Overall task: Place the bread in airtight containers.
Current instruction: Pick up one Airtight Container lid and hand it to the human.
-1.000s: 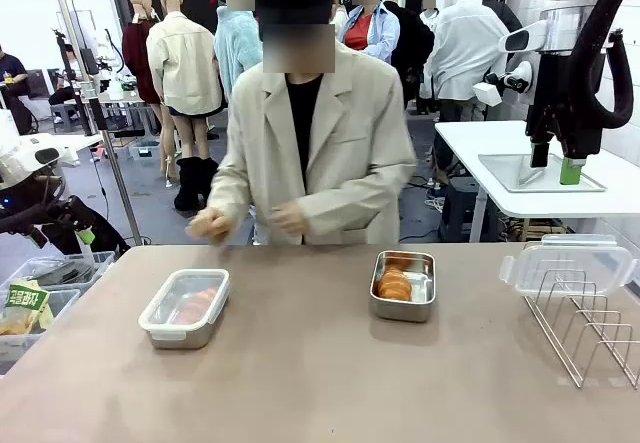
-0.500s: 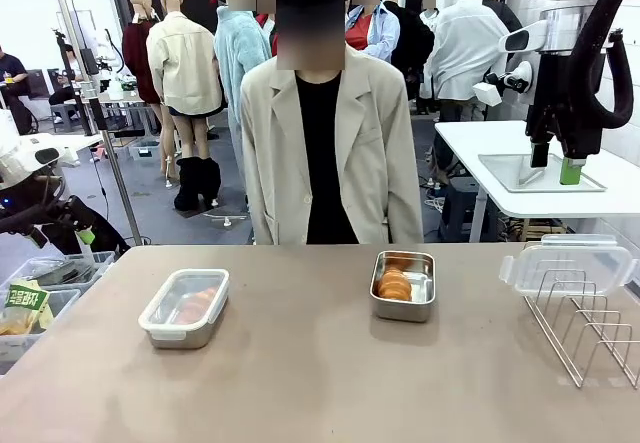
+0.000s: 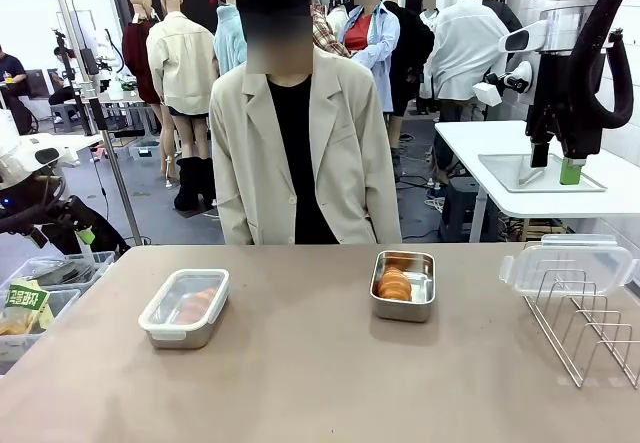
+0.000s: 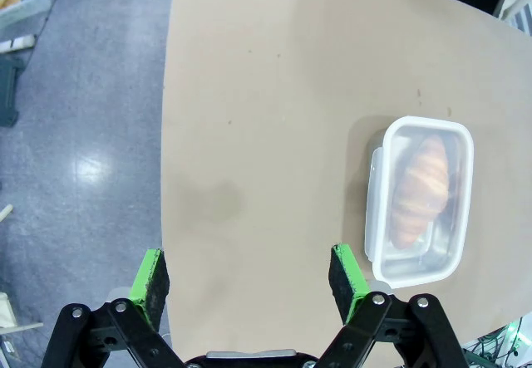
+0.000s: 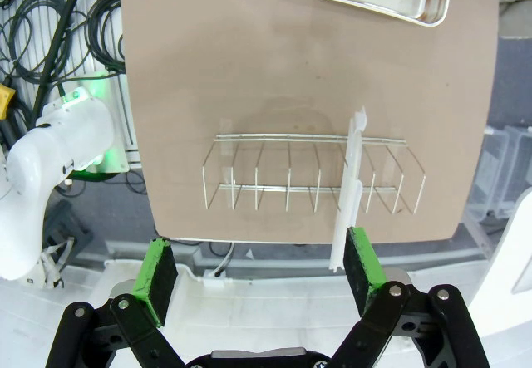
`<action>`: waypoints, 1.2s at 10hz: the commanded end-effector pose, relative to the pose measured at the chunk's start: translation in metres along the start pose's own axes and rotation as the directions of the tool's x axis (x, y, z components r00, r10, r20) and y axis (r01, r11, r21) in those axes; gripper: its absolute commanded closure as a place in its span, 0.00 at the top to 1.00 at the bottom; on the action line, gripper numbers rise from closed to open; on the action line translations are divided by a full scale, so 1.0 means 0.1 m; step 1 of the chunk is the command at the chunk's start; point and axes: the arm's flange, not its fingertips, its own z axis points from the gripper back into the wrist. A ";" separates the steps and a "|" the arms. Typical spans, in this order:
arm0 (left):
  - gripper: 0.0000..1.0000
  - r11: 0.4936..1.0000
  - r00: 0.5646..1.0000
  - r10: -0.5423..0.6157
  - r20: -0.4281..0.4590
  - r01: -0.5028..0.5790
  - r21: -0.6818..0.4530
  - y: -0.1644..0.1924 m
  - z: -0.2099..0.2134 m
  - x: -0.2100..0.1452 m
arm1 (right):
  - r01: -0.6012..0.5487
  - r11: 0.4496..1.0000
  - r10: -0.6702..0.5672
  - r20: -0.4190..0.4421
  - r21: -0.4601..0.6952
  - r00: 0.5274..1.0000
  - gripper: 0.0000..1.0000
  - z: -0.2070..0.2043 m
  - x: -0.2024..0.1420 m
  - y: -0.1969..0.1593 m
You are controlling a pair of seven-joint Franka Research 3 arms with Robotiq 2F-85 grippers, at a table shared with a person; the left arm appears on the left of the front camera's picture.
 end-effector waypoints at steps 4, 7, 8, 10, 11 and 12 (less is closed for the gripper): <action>1.00 1.000 1.000 -0.002 -0.002 0.002 0.006 0.02 0.02 0.00 | 0.001 1.000 -0.001 0.000 0.009 1.000 1.00 0.01 0.00 -0.01; 1.00 1.000 1.000 -0.002 -0.002 0.002 0.006 0.02 0.02 0.00 | -0.051 0.996 0.049 -0.039 -0.067 0.998 1.00 -0.12 -0.01 0.03; 1.00 1.000 1.000 -0.002 -0.002 0.002 0.006 0.02 0.02 0.00 | -0.045 0.993 0.039 -0.058 -0.112 0.998 1.00 -0.26 -0.05 -0.01; 1.00 1.000 1.000 -0.002 -0.002 0.002 0.006 0.02 0.02 0.00 | 0.003 0.994 -0.011 -0.069 -0.108 0.998 1.00 -0.48 -0.17 -0.15; 1.00 1.000 1.000 -0.002 -0.002 0.002 0.006 0.02 0.02 0.00 | 0.017 0.992 -0.027 -0.081 -0.123 0.996 1.00 -0.60 -0.20 -0.20; 1.00 1.000 1.000 -0.002 -0.002 0.002 0.006 0.02 0.02 0.00 | 0.017 0.994 -0.025 -0.072 -0.104 0.997 1.00 -0.72 -0.22 -0.25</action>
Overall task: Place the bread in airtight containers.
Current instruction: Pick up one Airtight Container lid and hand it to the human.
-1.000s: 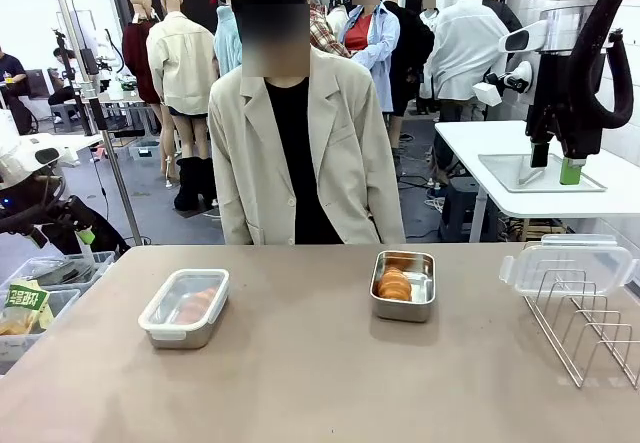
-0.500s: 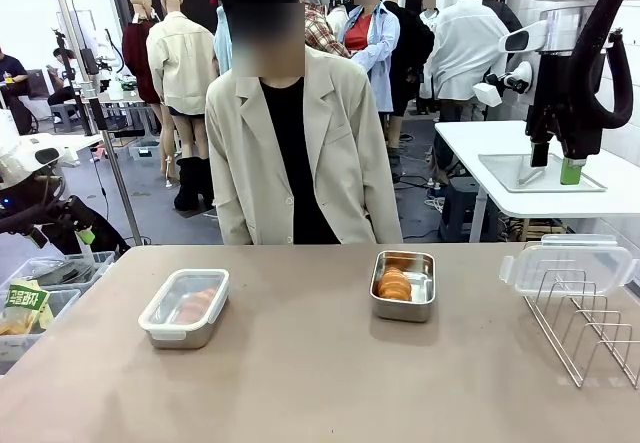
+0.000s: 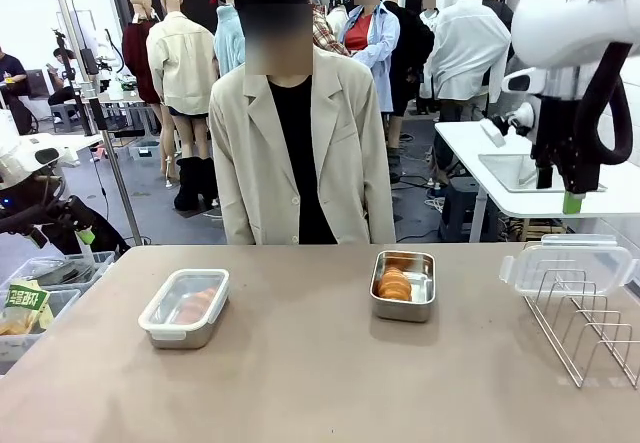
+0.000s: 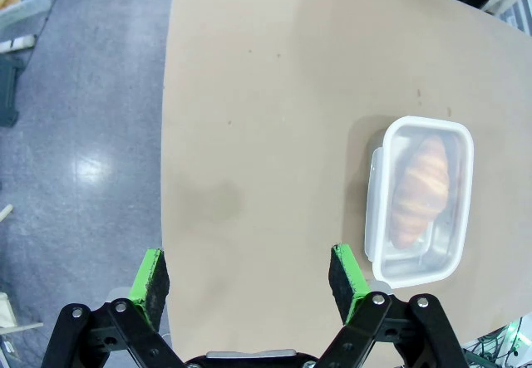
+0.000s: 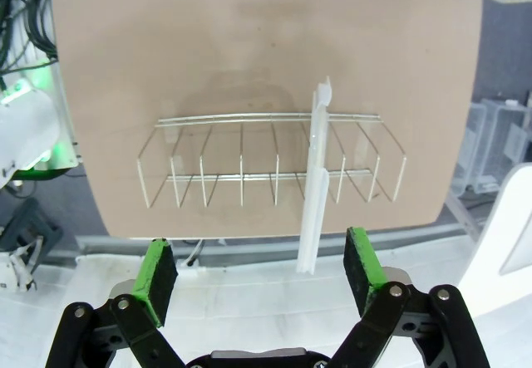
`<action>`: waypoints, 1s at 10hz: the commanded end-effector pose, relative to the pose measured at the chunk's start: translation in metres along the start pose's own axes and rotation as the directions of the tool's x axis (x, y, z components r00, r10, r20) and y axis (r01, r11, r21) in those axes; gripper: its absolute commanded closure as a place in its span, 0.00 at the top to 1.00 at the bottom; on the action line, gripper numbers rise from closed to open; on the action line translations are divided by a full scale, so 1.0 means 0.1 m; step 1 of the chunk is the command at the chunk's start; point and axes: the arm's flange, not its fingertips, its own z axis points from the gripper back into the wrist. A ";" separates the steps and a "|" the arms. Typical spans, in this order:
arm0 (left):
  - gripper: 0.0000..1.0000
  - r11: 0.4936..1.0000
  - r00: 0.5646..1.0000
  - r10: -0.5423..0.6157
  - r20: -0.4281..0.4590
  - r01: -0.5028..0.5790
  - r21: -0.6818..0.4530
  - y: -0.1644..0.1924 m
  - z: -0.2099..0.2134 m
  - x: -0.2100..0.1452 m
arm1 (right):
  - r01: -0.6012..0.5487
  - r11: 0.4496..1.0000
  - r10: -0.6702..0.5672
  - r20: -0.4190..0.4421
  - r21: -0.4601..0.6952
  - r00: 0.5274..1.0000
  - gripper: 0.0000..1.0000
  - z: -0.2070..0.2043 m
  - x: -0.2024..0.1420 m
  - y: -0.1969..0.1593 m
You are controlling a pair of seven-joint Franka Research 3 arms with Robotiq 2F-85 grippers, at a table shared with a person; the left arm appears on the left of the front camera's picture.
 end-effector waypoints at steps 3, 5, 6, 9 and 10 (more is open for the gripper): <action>1.00 1.000 1.000 -0.002 -0.002 0.002 0.006 0.02 0.02 0.00 | 0.005 1.000 -0.005 0.025 0.020 1.000 1.00 -0.45 -0.08 -0.31; 1.00 1.000 1.000 -0.002 -0.002 0.002 0.006 0.02 0.02 0.00 | -0.029 0.996 0.030 -0.004 0.079 1.000 1.00 -0.69 -0.05 -0.46; 1.00 1.000 1.000 -0.002 -0.002 0.002 0.006 0.02 0.02 0.00 | -0.009 0.997 0.011 -0.019 0.078 1.000 1.00 -0.81 -0.04 -0.52; 1.00 1.000 1.000 -0.002 -0.002 0.002 0.006 0.02 0.02 0.00 | 0.081 0.996 -0.079 -0.060 0.041 0.995 1.00 -1.10 -0.02 -0.68; 1.00 1.000 1.000 -0.002 -0.002 0.002 0.006 0.02 0.02 0.00 | 0.109 0.994 -0.106 -0.087 0.028 0.991 1.00 -1.15 0.02 -0.68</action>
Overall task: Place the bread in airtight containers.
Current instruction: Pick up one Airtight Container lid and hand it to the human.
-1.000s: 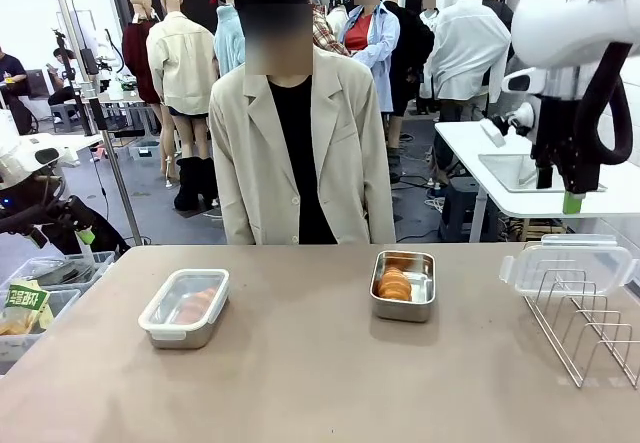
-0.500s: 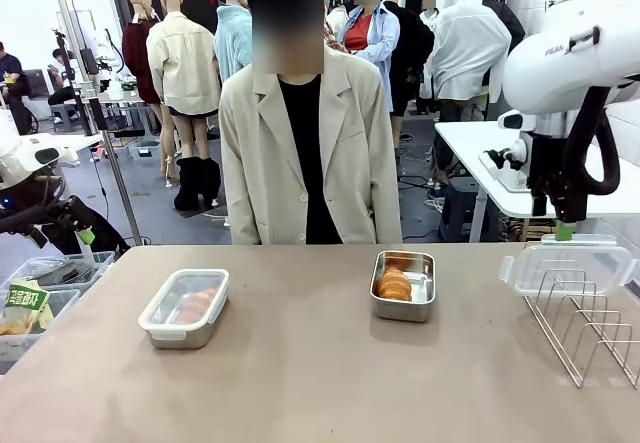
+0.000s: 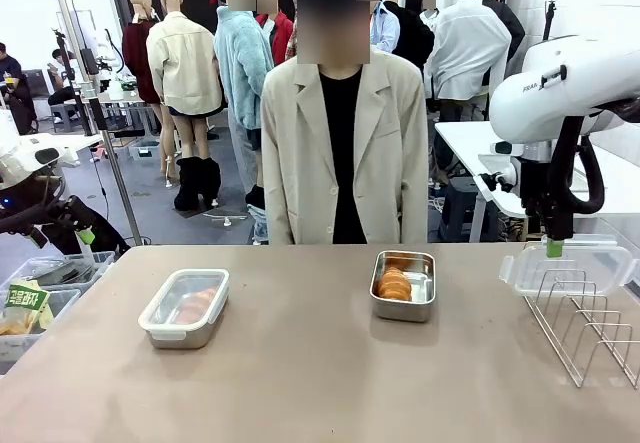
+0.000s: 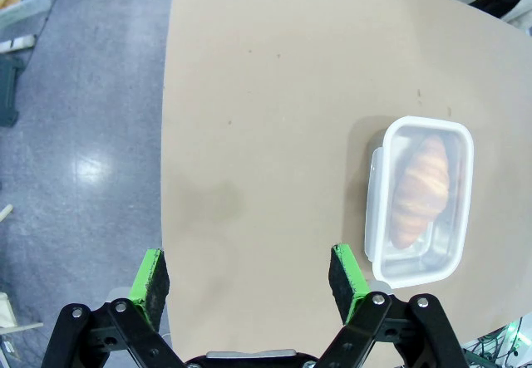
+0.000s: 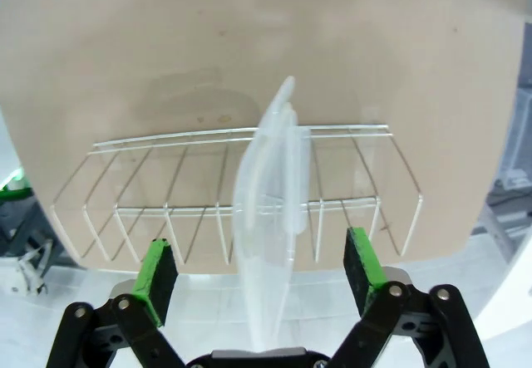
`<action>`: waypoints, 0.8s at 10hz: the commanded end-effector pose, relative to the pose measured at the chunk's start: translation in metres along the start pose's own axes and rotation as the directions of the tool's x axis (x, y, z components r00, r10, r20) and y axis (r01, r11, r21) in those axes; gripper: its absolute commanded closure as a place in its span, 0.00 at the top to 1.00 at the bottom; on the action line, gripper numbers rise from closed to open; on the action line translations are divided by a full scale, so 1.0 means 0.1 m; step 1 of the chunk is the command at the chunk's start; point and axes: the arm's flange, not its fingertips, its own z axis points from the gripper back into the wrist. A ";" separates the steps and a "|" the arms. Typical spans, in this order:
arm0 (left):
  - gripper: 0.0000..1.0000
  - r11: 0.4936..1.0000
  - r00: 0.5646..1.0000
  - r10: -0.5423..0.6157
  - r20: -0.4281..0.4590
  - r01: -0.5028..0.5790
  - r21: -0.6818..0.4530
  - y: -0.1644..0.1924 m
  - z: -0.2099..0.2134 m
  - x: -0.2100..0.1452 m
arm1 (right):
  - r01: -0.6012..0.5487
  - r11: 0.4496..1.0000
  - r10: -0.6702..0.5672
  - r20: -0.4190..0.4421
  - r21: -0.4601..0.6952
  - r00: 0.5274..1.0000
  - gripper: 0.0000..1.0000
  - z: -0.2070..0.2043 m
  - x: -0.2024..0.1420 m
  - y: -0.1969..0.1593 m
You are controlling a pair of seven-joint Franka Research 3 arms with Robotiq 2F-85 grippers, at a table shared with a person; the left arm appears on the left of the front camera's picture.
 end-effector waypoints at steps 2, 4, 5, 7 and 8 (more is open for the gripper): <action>1.00 1.000 1.000 -0.002 -0.002 0.002 0.006 0.02 0.02 0.00 | 0.093 0.995 -0.094 -0.032 -0.043 0.995 1.00 0.01 0.08 0.04; 1.00 1.000 1.000 -0.002 -0.002 0.002 0.006 0.02 0.02 0.00 | 0.029 0.999 -0.029 -0.018 -0.019 0.999 1.00 -0.02 0.03 -0.03; 1.00 1.000 1.000 -0.002 -0.002 0.002 0.006 0.02 0.02 0.00 | 0.058 0.998 -0.059 -0.021 -0.028 0.998 1.00 0.00 0.08 -0.02; 1.00 1.000 1.000 -0.002 -0.002 0.002 0.006 0.02 0.02 0.00 | 0.070 0.997 -0.071 -0.057 -0.022 0.996 1.00 -0.08 0.16 -0.09; 1.00 1.000 1.000 -0.002 -0.002 0.002 0.006 0.02 0.02 0.00 | 0.091 0.996 -0.091 -0.047 -0.018 0.995 1.00 -0.15 0.16 -0.18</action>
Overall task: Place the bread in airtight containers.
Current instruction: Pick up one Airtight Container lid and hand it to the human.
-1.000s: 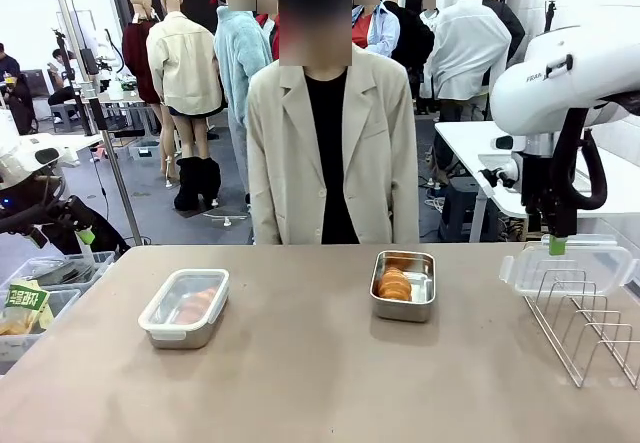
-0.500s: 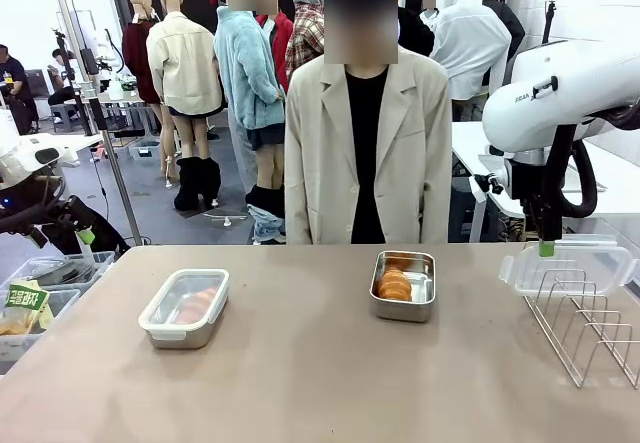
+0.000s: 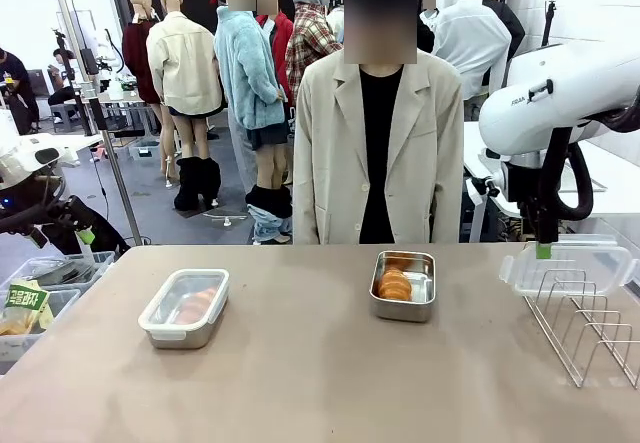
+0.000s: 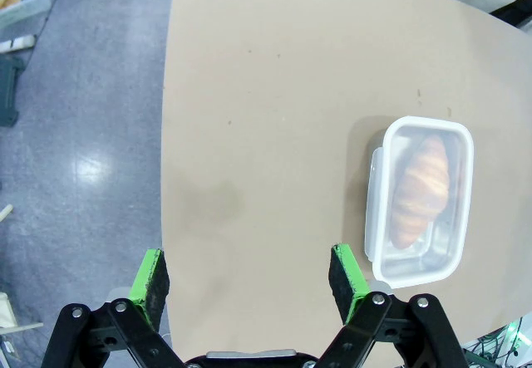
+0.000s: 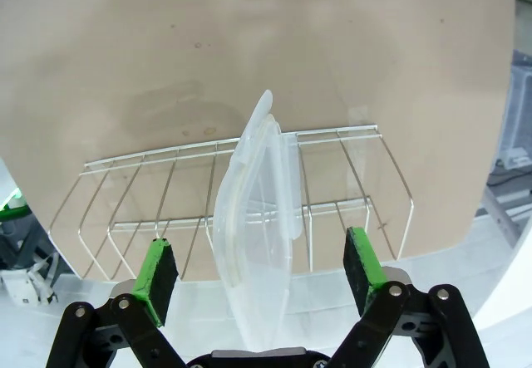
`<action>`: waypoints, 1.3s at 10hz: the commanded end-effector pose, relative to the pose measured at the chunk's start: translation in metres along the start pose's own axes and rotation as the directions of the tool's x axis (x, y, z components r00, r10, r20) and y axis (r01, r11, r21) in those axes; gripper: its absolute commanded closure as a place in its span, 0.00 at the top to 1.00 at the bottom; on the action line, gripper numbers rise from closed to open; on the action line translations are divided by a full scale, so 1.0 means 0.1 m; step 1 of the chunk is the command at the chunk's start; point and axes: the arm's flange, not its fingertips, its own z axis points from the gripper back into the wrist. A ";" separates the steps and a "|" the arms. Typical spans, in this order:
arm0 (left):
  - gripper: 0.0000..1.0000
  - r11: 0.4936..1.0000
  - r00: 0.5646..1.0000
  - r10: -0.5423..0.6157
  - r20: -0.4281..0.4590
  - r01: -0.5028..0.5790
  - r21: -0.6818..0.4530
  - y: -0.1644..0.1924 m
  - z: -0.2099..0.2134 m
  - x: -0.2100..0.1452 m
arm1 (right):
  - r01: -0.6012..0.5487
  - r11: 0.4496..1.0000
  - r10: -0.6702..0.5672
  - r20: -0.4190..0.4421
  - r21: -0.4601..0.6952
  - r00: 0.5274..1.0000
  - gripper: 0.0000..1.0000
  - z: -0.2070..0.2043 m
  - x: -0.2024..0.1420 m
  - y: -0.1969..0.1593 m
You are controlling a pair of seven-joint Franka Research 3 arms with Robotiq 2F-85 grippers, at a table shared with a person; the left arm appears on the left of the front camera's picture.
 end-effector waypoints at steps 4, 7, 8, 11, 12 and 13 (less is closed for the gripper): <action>1.00 1.000 1.000 -0.002 -0.002 0.002 0.006 0.02 0.02 0.00 | 0.109 0.993 -0.106 -0.070 0.041 0.992 1.00 -0.23 -0.02 -0.28; 1.00 1.000 1.000 -0.002 -0.002 0.002 0.006 0.02 0.02 0.00 | 0.142 0.989 -0.140 -0.079 0.030 0.987 0.64 -0.24 -0.05 -0.30; 1.00 1.000 1.000 -0.002 -0.002 0.002 0.006 0.02 0.02 0.00 | 0.146 0.989 -0.144 -0.082 0.024 0.986 0.45 -0.25 -0.05 -0.30; 1.00 1.000 1.000 -0.002 -0.002 0.002 0.006 0.02 0.02 0.00 | 0.144 0.989 -0.142 -0.090 0.017 0.986 0.00 -0.23 -0.05 -0.28; 1.00 1.000 1.000 -0.002 -0.002 0.002 0.006 0.02 0.02 0.00 | 0.144 0.989 -0.141 -0.093 0.018 0.986 0.00 -0.23 -0.05 -0.28; 1.00 1.000 1.000 -0.002 -0.002 0.002 0.006 0.02 0.02 0.00 | 0.142 0.990 -0.140 -0.091 0.016 0.986 0.00 -0.23 -0.04 -0.27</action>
